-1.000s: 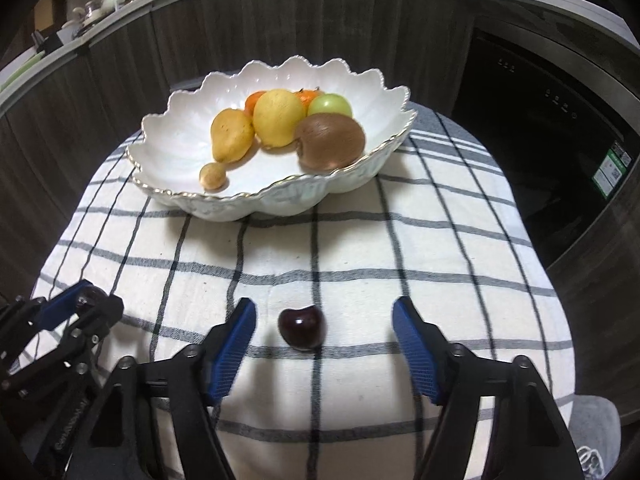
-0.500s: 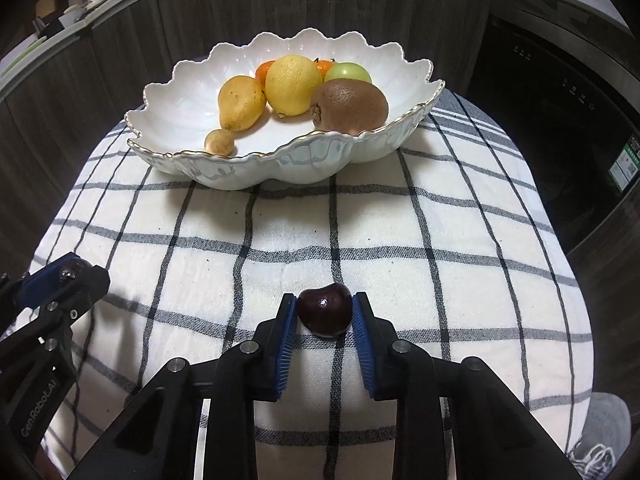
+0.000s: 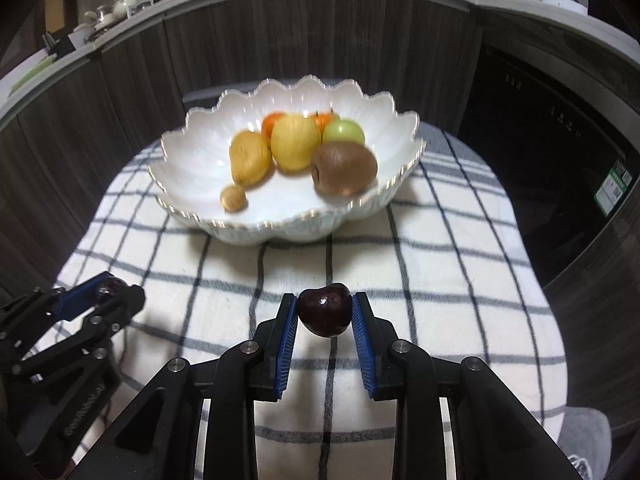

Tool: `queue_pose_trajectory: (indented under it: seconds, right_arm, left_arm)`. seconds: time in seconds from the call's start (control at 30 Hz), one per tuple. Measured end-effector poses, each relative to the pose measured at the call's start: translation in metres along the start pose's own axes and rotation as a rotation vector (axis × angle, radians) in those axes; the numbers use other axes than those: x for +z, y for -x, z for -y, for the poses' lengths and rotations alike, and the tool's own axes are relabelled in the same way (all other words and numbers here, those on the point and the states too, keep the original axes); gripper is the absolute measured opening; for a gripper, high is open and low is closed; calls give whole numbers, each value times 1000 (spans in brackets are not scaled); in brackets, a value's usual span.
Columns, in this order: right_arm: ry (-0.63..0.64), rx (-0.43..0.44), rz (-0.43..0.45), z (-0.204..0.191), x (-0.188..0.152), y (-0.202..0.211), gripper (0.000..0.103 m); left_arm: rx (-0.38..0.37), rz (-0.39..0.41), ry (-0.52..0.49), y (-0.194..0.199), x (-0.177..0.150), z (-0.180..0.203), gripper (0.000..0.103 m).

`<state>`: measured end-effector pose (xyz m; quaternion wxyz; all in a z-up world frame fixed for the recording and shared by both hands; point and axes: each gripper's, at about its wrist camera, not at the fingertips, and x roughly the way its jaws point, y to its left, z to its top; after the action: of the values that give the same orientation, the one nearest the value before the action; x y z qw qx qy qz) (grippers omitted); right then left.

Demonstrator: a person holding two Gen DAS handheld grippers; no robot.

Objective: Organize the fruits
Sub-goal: 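Carry both cherries over the bowl while opening both tools to drop them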

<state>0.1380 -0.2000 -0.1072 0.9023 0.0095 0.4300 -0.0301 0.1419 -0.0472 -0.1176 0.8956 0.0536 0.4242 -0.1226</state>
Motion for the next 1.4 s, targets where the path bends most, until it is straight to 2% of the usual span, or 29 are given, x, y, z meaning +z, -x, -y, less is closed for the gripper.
queue_pose_trajectory:
  seconds: [0.37,0.8,1.13,1.4]
  right_arm:
    - [5,6,101,3,48,26,29]
    - [7,14,143,8,97,13,29]
    - [21,37,110,-1,115,-24,29]
    - [45,64,72,-14,114,-45,29]
  left_arm:
    - [-13,72,6,10,47,1,30]
    - [-13,127,-7,-11,108,-3,30]
    - [3,101,19,-48,119,-19,30]
    - [5,84,27,-64,118,-25,30]
